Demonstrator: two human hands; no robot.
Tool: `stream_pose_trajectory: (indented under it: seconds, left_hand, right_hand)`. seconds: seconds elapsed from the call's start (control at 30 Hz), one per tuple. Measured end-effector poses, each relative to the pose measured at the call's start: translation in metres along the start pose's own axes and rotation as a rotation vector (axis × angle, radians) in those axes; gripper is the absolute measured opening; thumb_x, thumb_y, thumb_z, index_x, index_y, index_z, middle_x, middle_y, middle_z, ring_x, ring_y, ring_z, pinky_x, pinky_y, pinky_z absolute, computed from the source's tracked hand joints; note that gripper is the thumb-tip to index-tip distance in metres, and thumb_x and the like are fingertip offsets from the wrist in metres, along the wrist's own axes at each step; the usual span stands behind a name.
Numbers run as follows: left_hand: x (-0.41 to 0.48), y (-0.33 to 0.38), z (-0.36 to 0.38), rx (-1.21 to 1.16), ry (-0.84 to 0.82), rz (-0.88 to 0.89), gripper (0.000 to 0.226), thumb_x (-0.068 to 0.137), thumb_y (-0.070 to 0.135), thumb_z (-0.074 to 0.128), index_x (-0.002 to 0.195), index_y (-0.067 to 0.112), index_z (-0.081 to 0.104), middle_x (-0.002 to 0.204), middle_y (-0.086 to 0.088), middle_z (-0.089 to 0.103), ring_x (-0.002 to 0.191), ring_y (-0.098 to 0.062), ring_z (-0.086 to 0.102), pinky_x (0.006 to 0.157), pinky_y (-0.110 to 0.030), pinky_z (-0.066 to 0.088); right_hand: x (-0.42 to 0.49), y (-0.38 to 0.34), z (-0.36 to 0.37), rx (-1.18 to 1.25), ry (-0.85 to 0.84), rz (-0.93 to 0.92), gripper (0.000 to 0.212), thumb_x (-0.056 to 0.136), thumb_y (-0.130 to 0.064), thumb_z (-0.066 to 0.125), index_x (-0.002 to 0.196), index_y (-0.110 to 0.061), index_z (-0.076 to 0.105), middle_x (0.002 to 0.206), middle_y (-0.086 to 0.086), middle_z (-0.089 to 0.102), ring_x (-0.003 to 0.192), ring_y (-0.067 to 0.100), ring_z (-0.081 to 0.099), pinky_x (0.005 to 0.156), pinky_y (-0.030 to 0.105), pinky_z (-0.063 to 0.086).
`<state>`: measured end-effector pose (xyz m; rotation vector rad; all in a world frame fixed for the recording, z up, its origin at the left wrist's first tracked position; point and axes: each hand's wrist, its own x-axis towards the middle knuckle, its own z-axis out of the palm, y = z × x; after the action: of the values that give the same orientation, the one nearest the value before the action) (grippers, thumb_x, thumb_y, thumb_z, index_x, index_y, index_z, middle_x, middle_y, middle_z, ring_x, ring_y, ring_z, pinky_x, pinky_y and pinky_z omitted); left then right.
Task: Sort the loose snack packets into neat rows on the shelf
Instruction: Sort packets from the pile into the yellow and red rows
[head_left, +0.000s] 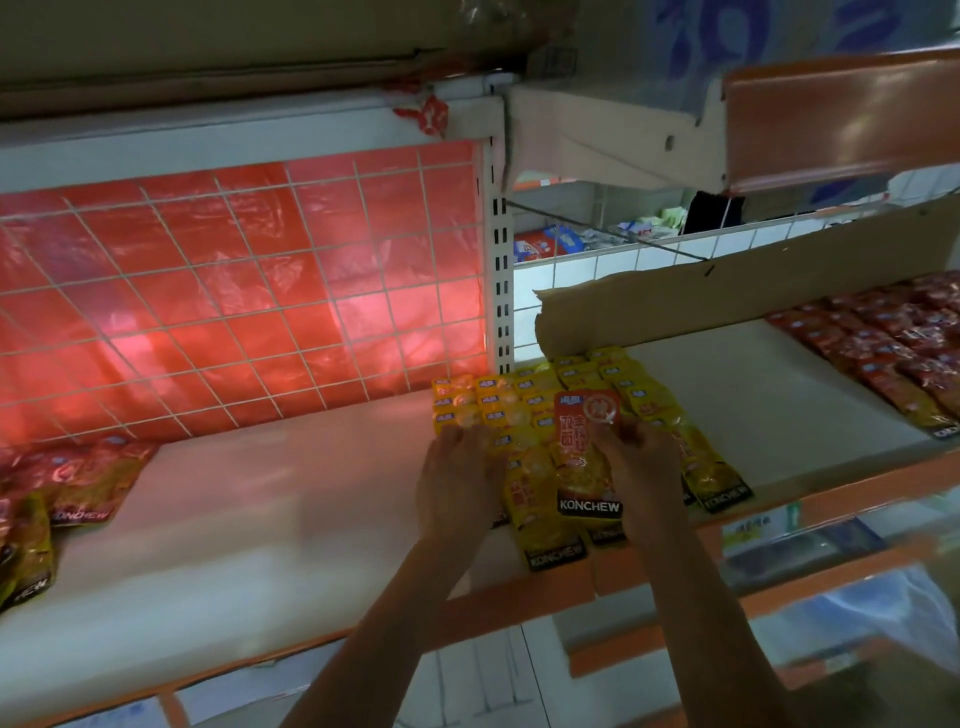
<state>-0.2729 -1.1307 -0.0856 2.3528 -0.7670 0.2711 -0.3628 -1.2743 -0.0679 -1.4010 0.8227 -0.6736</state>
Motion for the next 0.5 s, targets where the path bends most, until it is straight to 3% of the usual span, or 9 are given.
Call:
stream_pose_trajectory:
  seconds: [0.13, 0.2, 0.3, 0.4, 0.5]
  left_hand:
    - [0.014, 0.048, 0.027, -0.068, -0.017, 0.069, 0.024, 0.090, 0.025, 0.061, 0.110, 0.015, 0.067, 0.105, -0.009, 0.065, 0.096, -0.026, 0.060, 0.081, -0.037, 0.048]
    - [0.019, 0.078, 0.044, -0.128, -0.067, 0.045, 0.026, 0.094, 0.031, 0.055, 0.112, 0.015, 0.065, 0.103, -0.005, 0.067, 0.093, -0.022, 0.062, 0.080, -0.034, 0.050]
    - [0.023, 0.127, 0.067, -0.319, -0.186, -0.132, 0.028, 0.095, 0.035, 0.052, 0.116, 0.019, 0.064, 0.097, 0.000, 0.070, 0.087, -0.017, 0.066, 0.077, -0.030, 0.052]
    - [0.029, 0.170, 0.092, -0.501, -0.237, -0.248, 0.018, 0.090, 0.032, 0.063, 0.103, 0.021, 0.068, 0.081, 0.009, 0.066, 0.077, -0.008, 0.064, 0.069, -0.020, 0.051]
    - [0.035, 0.203, 0.116, -0.693, -0.276, -0.413, 0.020, 0.082, 0.020, 0.073, 0.099, 0.023, 0.064, 0.082, 0.005, 0.067, 0.075, -0.011, 0.064, 0.069, -0.026, 0.055]
  right_hand:
    - [0.026, -0.003, -0.030, -0.041, -0.035, -0.027, 0.007, 0.087, -0.023, 0.067, 0.085, -0.017, 0.067, 0.087, 0.016, 0.069, 0.074, 0.024, 0.061, 0.070, 0.038, 0.051]
    - [0.044, -0.006, -0.050, -0.058, -0.049, -0.036, 0.004, 0.087, -0.022, 0.066, 0.088, -0.019, 0.067, 0.084, 0.008, 0.070, 0.078, 0.024, 0.066, 0.077, 0.041, 0.055]
    - [0.072, -0.011, -0.083, -0.091, -0.051, -0.077, 0.011, 0.087, -0.020, 0.065, 0.096, -0.017, 0.070, 0.082, -0.003, 0.070, 0.081, 0.019, 0.067, 0.079, 0.039, 0.056]
    - [0.098, -0.011, -0.118, -0.128, -0.081, -0.121, 0.007, 0.085, -0.018, 0.065, 0.087, -0.020, 0.071, 0.077, -0.001, 0.071, 0.074, 0.019, 0.065, 0.073, 0.038, 0.054]
    - [0.123, -0.014, -0.153, -0.226, -0.112, -0.155, 0.008, 0.084, -0.023, 0.064, 0.080, -0.022, 0.070, 0.070, -0.001, 0.068, 0.067, 0.018, 0.060, 0.068, 0.038, 0.051]
